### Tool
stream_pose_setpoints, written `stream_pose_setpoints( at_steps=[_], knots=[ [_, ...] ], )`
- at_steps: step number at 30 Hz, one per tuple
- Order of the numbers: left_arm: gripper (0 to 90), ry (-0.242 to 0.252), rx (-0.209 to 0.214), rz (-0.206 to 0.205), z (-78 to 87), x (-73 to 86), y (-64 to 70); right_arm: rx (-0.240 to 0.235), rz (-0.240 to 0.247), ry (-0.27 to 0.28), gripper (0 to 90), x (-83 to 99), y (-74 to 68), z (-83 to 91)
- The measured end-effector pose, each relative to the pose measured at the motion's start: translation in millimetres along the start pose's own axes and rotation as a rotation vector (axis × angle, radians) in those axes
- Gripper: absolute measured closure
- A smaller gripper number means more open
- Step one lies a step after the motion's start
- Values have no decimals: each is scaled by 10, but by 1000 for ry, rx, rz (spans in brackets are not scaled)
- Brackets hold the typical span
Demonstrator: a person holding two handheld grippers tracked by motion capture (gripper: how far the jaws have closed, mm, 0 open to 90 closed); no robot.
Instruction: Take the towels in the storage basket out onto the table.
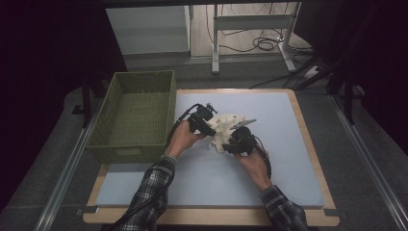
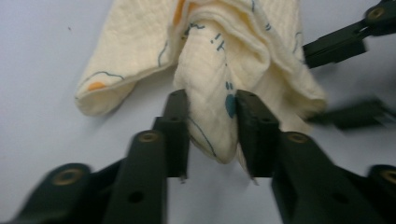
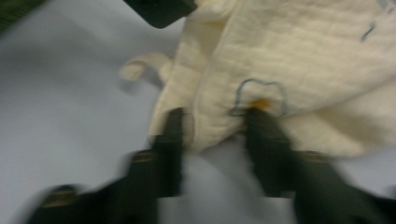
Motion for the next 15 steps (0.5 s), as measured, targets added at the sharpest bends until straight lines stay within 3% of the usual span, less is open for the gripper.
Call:
stream_pose_setpoints(
  at_steps=[2, 5, 8, 9, 10, 13, 15],
  knots=[
    [828, 8, 5, 2, 8, 8, 3, 42, 46, -1, 867, -6, -10, 1],
    [842, 24, 8, 8, 35, 2, 11, 62, 55, 22, 881, 12, 74, 166],
    [842, 43, 8, 6, 88, -21, 21, 91, 49, 40, 881, 57, 262, 413],
    [842, 43, 8, 6, 88, -21, 21, 91, 49, 40, 881, 57, 262, 413],
    [841, 40, -4, -5, 109, -32, 37, 116, 47, 40, 880, 103, 412, 572],
    [839, 55, -11, -9, 143, -50, 77, 157, 29, 30, 879, 205, 656, 789],
    [839, 61, -14, -7, 159, -56, 90, 168, 23, 28, 879, 235, 721, 839]
  ],
)
Point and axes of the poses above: each handheld gripper's, and its own axes: z roughly backward along the jaws, x roughly out of its underside, y roughly to its right, the point moved 4 cm from there along -z, roughly forward along the jaws, and after that the axes turned 7 degrees about x, right-handed, at the moved point
